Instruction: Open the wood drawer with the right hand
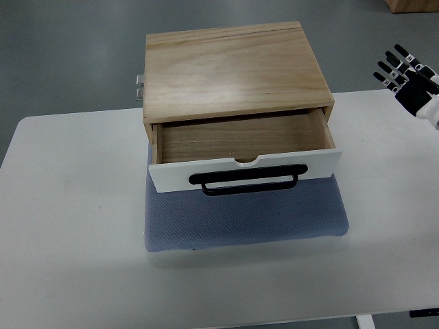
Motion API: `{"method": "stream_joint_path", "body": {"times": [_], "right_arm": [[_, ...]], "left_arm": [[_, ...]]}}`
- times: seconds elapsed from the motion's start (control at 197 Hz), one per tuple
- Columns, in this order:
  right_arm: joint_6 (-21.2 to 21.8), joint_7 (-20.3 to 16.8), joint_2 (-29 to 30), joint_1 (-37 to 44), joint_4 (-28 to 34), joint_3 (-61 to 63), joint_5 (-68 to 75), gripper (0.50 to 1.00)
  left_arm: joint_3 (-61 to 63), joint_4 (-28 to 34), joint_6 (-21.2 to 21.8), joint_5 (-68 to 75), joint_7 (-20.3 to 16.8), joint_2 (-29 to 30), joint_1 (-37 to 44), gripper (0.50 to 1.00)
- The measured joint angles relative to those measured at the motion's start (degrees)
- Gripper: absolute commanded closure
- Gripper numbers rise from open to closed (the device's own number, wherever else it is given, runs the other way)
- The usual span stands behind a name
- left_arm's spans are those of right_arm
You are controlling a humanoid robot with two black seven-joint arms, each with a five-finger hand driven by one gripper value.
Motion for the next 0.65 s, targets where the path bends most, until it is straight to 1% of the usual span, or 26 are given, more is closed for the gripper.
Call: {"method": "stream_joint_path", "body": {"times": [0.233, 0.649], "right_arm": [[-0.25, 0.0, 1.15, -0.7, 0.06, 0.05, 0.37, 0.556], [0.58, 0.04, 2.58, -0.29, 0.27, -0.09, 0.12, 0.556]], "left_arm": [[0.0, 0.0, 0.0, 0.0, 0.0, 0.0, -0.01, 0.5], [0.0, -0.01, 0.0, 0.0, 0.0, 0.0, -0.01, 0.5]]}}
